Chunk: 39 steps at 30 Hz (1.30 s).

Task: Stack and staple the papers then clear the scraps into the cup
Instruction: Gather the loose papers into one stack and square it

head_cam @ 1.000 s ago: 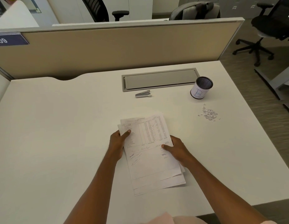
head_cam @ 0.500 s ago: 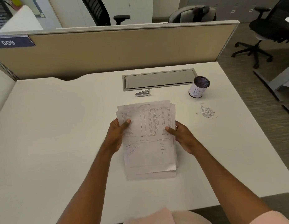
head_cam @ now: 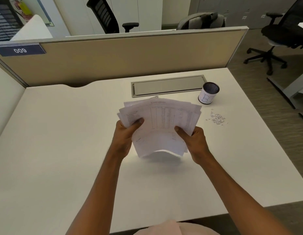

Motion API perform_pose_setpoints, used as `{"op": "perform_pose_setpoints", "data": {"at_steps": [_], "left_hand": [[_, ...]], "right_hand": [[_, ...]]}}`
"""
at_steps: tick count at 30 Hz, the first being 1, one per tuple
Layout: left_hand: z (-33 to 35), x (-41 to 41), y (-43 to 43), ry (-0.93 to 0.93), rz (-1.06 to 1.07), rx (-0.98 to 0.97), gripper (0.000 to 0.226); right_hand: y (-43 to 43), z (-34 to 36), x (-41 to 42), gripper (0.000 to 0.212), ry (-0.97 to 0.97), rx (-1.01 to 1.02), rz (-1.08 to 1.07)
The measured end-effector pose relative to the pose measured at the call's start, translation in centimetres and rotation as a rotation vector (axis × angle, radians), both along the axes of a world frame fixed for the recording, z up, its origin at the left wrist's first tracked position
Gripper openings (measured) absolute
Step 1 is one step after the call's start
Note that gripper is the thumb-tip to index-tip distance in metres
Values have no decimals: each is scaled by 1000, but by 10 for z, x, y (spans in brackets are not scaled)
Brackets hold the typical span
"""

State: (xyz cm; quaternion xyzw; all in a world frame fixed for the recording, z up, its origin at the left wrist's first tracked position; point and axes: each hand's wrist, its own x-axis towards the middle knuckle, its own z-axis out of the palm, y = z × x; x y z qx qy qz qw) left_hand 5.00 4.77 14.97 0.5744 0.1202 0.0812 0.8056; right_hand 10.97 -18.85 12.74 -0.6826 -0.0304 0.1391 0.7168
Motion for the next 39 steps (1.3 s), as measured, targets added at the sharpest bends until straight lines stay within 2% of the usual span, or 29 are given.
{"op": "perform_pose_setpoints", "data": {"at_steps": [4,9,17,22,31,33,37,39], "left_hand": [[3,-7,-10,-69,14,62,34],[-13,-12,-18,20,52,137,23],[-52,-20,-29,133,11,213,32],[-55,-17,-29,113,29,210,37],[-79,-24,-38,208,52,235,38],[-80,-26,-42,227,75,249,31],[-75,-21,-35,299,88,342,11],[-69,-19,-24,317,65,441,25]], "right_hand": [[-1,-4,-9,26,-27,11,-19],[-3,-16,-18,28,9,-8,-42],[3,-39,-26,33,71,-48,-30],[3,-34,-21,35,51,-40,-41],[0,-50,-24,38,92,-47,-7],[-1,-53,-25,38,98,-65,1],[-12,-46,-13,27,120,-75,36],[-19,-32,-1,36,12,-89,17]]}}
